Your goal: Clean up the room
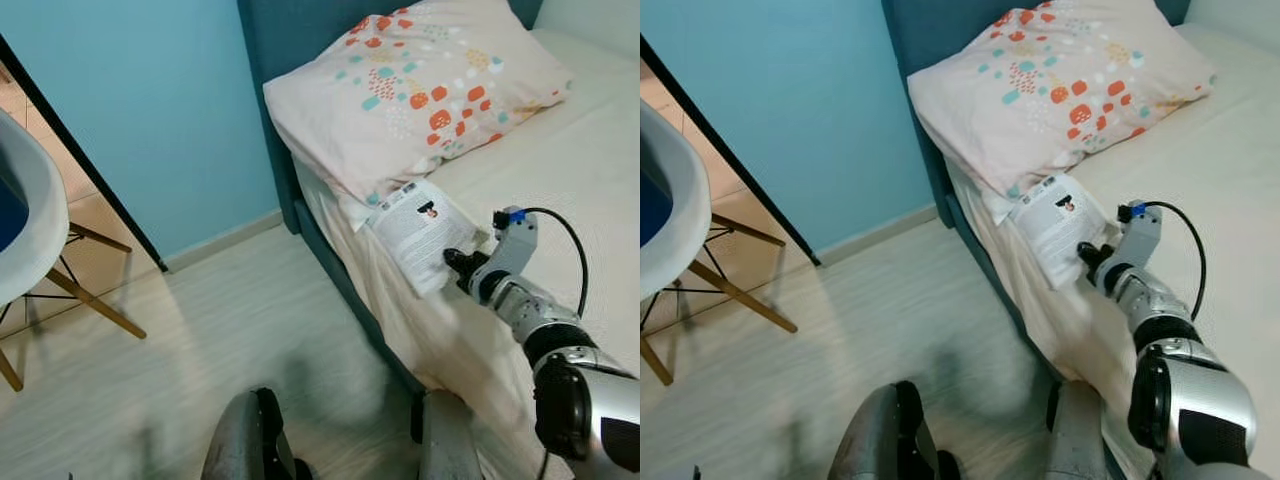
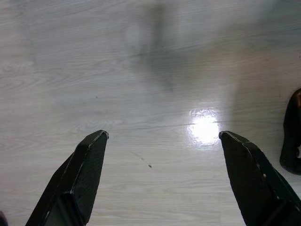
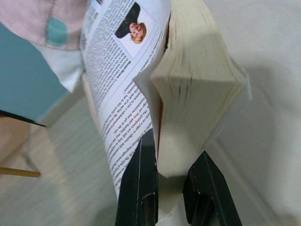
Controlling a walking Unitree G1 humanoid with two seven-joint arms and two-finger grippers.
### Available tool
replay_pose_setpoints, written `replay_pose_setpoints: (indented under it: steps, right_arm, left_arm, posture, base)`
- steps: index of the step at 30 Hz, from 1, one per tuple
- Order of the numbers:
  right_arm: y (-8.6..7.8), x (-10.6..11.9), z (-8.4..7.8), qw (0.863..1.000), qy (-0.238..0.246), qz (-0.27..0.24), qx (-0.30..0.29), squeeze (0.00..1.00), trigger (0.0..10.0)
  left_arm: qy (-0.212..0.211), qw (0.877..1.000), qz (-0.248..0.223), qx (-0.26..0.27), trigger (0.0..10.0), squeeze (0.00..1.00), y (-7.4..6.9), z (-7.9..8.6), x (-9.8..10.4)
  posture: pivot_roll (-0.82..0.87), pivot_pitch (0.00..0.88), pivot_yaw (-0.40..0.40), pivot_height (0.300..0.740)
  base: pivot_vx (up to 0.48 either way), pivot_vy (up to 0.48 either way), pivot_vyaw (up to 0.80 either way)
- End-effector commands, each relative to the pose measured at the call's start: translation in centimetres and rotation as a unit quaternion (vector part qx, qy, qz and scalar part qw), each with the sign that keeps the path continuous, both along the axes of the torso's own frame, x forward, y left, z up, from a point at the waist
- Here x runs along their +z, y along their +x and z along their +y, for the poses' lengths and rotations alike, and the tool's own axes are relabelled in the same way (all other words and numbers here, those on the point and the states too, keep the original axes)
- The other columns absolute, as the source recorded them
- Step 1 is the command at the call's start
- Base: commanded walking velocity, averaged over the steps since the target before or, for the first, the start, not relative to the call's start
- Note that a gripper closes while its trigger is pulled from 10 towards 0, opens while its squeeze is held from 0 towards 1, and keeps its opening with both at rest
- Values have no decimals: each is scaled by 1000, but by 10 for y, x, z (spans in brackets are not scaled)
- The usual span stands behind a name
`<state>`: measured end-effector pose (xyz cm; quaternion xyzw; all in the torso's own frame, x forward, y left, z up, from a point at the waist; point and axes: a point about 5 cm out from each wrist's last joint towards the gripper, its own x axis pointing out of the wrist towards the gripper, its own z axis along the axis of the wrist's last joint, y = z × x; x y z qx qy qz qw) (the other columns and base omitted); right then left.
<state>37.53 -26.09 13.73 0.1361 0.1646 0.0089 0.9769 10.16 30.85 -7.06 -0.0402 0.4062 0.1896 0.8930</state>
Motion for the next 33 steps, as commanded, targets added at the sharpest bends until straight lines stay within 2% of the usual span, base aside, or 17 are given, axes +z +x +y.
replay_pose_setpoints:
  steps: [1, 8, 9, 10, 11, 12, 13, 15, 16, 17, 19, 21, 26, 27, 29, 30, 33]
  right_arm:
    - [-8, -14, -6, 999, -32, 43, -7, 0, 10000]
    - [-5, -4, -13, 996, -80, 31, -3, 0, 10000]
    - [-5, -4, -12, 996, -82, 30, -2, 90, 10000]
    - [-5, -4, -12, 995, -91, 29, -1, 388, 10000]
    - [-5, -4, -12, 995, -91, 29, -1, 388, 10000]
    - [-4, -3, -11, 995, -95, 27, -1, 533, 10000]
    - [-4, -3, -11, 995, -95, 27, -1, 533, 10000]
    - [-3, -1, -13, 993, -113, 22, -6, 710, 10000]
    - [-3, 0, -14, 993, -117, 20, -9, 710, 10000]
    - [-2, 3, -16, 991, -131, 15, -16, 847, 10000]
    - [-2, 6, -18, 988, -151, 13, -21, 835, 10000]
    - [-2, 13, -26, 974, -225, 9, -37, 820, 10000]
    - [-2, 15, -30, 964, -261, 9, -47, 808, 10000]
    - [-4, 17, -36, 954, -293, 8, -68, 765, 10000]
    - [-5, 20, -42, 943, -319, 3, -92, 722, 10000]
    - [-6, 22, -43, 939, -325, -10, -114, 39, 10000]
    - [-6, 22, -43, 940, -317, -23, -127, 0, 10000]
  left_arm:
    - [6, 1000, 17, 5, 10000, 0, -14, 7, 0]
    - [3, 1000, 17, 3, 10000, 0, -14, 4, -2]
    - [2, 1000, 16, 4, 10000, 0, -13, 3, -2]
    - [1, 1000, 14, 3, 10000, 0, -11, 2, -2]
    - [1, 1000, 14, 3, 10000, 0, -11, 2, -2]
    - [0, 1000, 12, 3, 10000, 0, -10, 2, -2]
    - [0, 1000, 12, 3, 10000, 0, -10, 2, -2]
    - [-1, 1000, 11, 3, 10000, 0, -8, 2, -1]
    - [-1, 1000, 10, 3, 10000, 0, -8, 2, -1]
    - [-1, 1000, 10, 4, 10000, 0, -7, 3, -1]
    - [0, 1000, 9, 5, 10000, 0, -7, 3, -1]
    - [-1, 1000, 8, 8, 10000, 0, -4, 2, -1]
    - [-2, 1000, 8, 10, 10000, 0, -1, 0, -1]
    - [-3, 1000, 6, 12, 10000, 0, 0, -1, -2]
    - [-7, 1000, 3, 14, 10000, 0, 4, -4, -2]
    - [-12, 1000, -3, 15, 10000, 0, 12, -9, -3]
    - [-16, 1000, -7, 15, 10000, 0, 19, -13, -3]
  posture:
    - [106, 309, 134, 550]
    - [107, 311, 130, 550]
    - [108, 311, 130, 550]
    - [110, 310, 131, 550]
    - [110, 310, 131, 550]
    - [110, 310, 131, 550]
    - [110, 310, 131, 550]
    - [108, 305, 129, 550]
    - [108, 305, 129, 550]
    - [107, 301, 127, 550]
    - [103, 294, 124, 550]
    - [100, 282, 117, 550]
    - [96, 269, 113, 550]
    - [93, 259, 110, 550]
    - [84, 233, 103, 550]
    - [67, 192, 94, 550]
    - [64, 186, 93, 550]
  base:
    - [0, 0, 0]
    - [0, 0, 0]
    - [0, 0, 0]
    - [0, 0, 0]
    - [0, 0, 0]
    - [0, 0, 0]
    - [0, 0, 0]
    - [0, 0, 0]
    - [0, 0, 0]
    - [0, 0, 0]
    - [0, 0, 0]
    - [0, 0, 0]
    - [0, 0, 0]
    - [0, 0, 0]
    - [0, 0, 0]
    - [0, 0, 0]
    - [0, 0, 0]
